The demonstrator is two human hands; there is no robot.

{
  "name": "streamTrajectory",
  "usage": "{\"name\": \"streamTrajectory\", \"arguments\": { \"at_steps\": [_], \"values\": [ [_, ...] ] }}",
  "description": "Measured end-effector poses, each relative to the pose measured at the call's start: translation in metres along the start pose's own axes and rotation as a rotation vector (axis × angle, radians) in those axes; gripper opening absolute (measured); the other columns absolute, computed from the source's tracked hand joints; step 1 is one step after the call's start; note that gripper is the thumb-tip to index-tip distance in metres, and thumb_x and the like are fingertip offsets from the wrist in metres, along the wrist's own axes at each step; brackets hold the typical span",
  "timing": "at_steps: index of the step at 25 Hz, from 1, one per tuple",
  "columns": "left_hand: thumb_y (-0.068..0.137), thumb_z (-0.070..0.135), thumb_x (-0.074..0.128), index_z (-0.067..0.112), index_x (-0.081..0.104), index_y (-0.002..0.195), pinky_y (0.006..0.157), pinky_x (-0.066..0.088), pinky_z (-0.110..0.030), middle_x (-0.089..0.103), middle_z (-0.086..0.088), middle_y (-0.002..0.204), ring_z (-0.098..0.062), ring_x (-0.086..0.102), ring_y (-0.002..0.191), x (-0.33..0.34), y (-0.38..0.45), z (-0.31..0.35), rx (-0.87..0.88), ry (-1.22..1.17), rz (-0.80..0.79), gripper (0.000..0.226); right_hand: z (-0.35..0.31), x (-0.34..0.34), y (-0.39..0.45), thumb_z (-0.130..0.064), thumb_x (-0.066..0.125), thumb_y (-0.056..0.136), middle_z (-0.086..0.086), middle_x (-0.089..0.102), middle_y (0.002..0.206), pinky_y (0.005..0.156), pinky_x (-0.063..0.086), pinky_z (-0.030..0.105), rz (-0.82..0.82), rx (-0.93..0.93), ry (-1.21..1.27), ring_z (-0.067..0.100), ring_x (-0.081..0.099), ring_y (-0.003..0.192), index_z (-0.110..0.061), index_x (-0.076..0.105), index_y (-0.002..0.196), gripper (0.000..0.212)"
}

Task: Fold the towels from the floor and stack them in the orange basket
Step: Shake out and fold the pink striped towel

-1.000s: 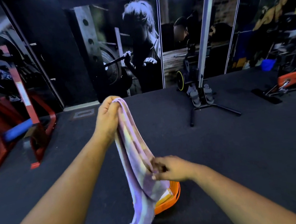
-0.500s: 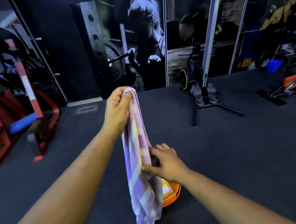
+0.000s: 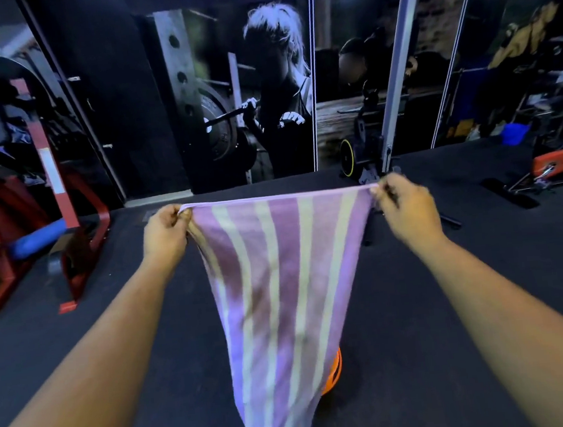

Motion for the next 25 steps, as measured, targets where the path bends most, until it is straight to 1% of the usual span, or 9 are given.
{"name": "streamTrajectory", "arguments": {
  "at_steps": [2, 4, 6, 8, 11, 14, 18, 21, 25],
  "values": [
    [0.102, 0.020, 0.058, 0.020, 0.068, 0.083, 0.082, 0.058, -0.047, 0.070, -0.004, 0.078, -0.021, 0.065, 0.075, 0.006, 0.002, 0.007, -0.038, -0.113, 0.012, 0.022, -0.024, -0.011, 0.029, -0.036, 0.058, 0.102, 0.005, 0.070, 0.074, 0.060, 0.059, 0.045, 0.016, 0.054, 0.166, 0.028, 0.068, 0.070, -0.025, 0.055, 0.086, 0.020],
    [0.103, 0.019, 0.056, 0.017, 0.069, 0.089, 0.084, 0.059, -0.047, 0.070, -0.006, 0.082, -0.020, 0.066, 0.078, 0.010, 0.002, 0.023, -0.061, -0.269, 0.021, 0.019, -0.036, -0.012, 0.047, -0.028, 0.060, 0.101, 0.016, 0.069, 0.081, 0.066, 0.063, 0.048, 0.019, 0.165, 0.404, 0.029, 0.070, 0.076, -0.022, 0.056, 0.084, 0.018],
    [0.105, 0.019, 0.054, 0.016, 0.067, 0.094, 0.074, 0.058, -0.040, 0.068, -0.004, 0.079, -0.016, 0.063, 0.072, 0.010, 0.002, 0.041, -0.052, -0.347, 0.033, 0.017, -0.039, -0.016, 0.055, -0.026, 0.062, 0.099, 0.012, 0.067, 0.079, 0.068, 0.060, 0.045, 0.085, 0.207, 0.489, 0.021, 0.064, 0.072, -0.026, 0.056, 0.081, 0.018],
    [0.106, 0.021, 0.053, 0.018, 0.065, 0.093, 0.063, 0.055, -0.034, 0.065, -0.001, 0.075, -0.014, 0.061, 0.065, 0.010, 0.003, 0.048, -0.050, -0.346, 0.018, 0.018, -0.037, -0.019, 0.057, -0.026, 0.062, 0.096, 0.003, 0.063, 0.076, 0.064, 0.054, 0.047, 0.066, 0.255, 0.525, 0.020, 0.057, 0.069, -0.030, 0.057, 0.082, 0.015],
    [0.106, 0.024, 0.052, 0.020, 0.065, 0.089, 0.053, 0.045, -0.027, 0.061, 0.001, 0.069, -0.011, 0.054, 0.057, 0.015, -0.002, 0.049, -0.054, -0.394, -0.020, 0.021, -0.036, -0.020, 0.052, -0.019, 0.058, 0.100, -0.001, 0.055, 0.073, 0.049, 0.044, 0.028, 0.018, 0.360, 0.684, 0.015, 0.050, 0.061, -0.026, 0.054, 0.088, 0.014],
    [0.104, 0.024, 0.057, 0.019, 0.066, 0.083, 0.047, 0.041, -0.020, 0.061, 0.005, 0.064, -0.007, 0.052, 0.053, 0.028, -0.008, 0.051, -0.089, -0.405, -0.054, 0.023, -0.038, -0.011, 0.042, -0.017, 0.060, 0.096, 0.001, 0.056, 0.073, 0.046, 0.041, 0.024, -0.010, 0.386, 0.691, 0.014, 0.049, 0.057, -0.024, 0.057, 0.086, 0.013],
    [0.100, 0.020, 0.061, 0.013, 0.067, 0.079, 0.059, 0.051, -0.033, 0.067, -0.006, 0.069, -0.024, 0.062, 0.066, 0.028, -0.020, 0.022, -0.274, -0.404, -0.047, 0.022, -0.010, 0.007, 0.012, -0.008, 0.064, 0.094, 0.014, 0.062, 0.085, 0.050, 0.050, 0.033, -0.011, 0.590, 0.665, 0.022, 0.056, 0.058, -0.014, 0.061, 0.090, 0.008],
    [0.100, 0.020, 0.061, 0.011, 0.066, 0.084, 0.060, 0.052, -0.034, 0.066, -0.013, 0.076, -0.025, 0.061, 0.066, 0.026, -0.035, 0.013, -0.318, -0.479, -0.064, 0.019, -0.001, 0.003, -0.001, -0.009, 0.068, 0.093, 0.012, 0.064, 0.082, 0.051, 0.050, 0.033, -0.012, 0.611, 0.774, 0.019, 0.059, 0.057, -0.013, 0.063, 0.091, 0.007],
    [0.096, 0.019, 0.064, 0.009, 0.066, 0.081, 0.055, 0.043, -0.030, 0.059, -0.008, 0.066, -0.020, 0.052, 0.059, 0.030, -0.060, 0.030, -0.293, -0.504, 0.011, 0.019, -0.023, -0.001, -0.011, -0.004, 0.067, 0.089, 0.006, 0.064, 0.073, 0.049, 0.049, 0.027, 0.119, 0.636, 0.880, 0.017, 0.060, 0.060, -0.013, 0.063, 0.085, 0.011]
  ]
}}
Point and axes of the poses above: each hand's wrist, its own y-axis towards the middle knuckle, its own x-axis out of the palm, z = x × y, the point moved 2 cm from there along y, towards the middle knuckle
